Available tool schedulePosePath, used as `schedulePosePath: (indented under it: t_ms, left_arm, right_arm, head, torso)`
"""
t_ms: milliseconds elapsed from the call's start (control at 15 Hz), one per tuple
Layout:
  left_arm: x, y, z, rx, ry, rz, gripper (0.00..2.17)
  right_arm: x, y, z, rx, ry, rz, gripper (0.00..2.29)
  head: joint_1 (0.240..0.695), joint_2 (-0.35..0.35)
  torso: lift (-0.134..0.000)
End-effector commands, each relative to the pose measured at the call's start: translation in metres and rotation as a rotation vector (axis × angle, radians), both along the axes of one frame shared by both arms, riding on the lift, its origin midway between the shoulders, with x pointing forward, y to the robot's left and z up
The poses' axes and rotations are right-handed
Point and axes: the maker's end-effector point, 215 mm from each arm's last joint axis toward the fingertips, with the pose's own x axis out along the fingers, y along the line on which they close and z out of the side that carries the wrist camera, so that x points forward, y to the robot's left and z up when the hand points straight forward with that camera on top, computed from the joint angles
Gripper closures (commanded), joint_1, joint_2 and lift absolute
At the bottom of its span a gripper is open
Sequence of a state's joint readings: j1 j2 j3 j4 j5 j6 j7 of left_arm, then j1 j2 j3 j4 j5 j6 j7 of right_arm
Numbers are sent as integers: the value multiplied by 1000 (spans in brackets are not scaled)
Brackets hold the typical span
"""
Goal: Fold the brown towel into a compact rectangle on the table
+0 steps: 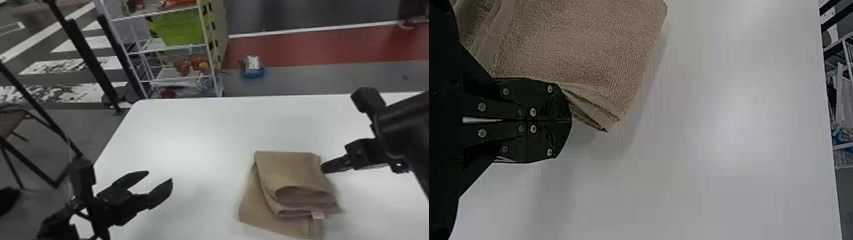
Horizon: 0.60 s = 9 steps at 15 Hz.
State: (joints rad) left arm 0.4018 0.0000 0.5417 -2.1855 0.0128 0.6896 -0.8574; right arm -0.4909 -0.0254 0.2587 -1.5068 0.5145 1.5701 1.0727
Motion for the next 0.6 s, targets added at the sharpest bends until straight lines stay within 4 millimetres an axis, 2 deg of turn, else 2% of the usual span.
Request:
schedulePosePath:
  t_ms: [0, 133, 333, 400, 467, 533]
  left_arm:
    - [0, -1, 1, -3, -2, 0, 76]
    - [0, -2, 1, -5, -3, -2, 76]
    - [1, -1, 2, -5, -5, 1, 76]
    - [1, 1, 2, -4, -5, 4, 76]
    - [3, 1, 2, -6, -7, 5, 76]
    - [4, 3, 3, -7, -11, 8, 76]
  right_arm:
    - [6, 7, -5, -23, 18, 4, 2243]
    - [16, 2, -5, -53, -13, 11, 2243]
    - [7, 10, -1, -19, -27, 14, 2189]
    - [1, 16, 13, 42, -61, 11, 2037]
    - [-6, 11, 28, 80, -114, 20, 1700]
    - [-13, 6, 43, 101, -172, 58, 1099]
  head:
    - [695, 288]
    - [695, 292]
    - [695, 286]
    - [695, 288]
    - [695, 293]
    - [695, 300]
  torso:
    - [-134]
    - [-134]
    - [-134]
    - [-134]
    - [-134]
    - [-134]
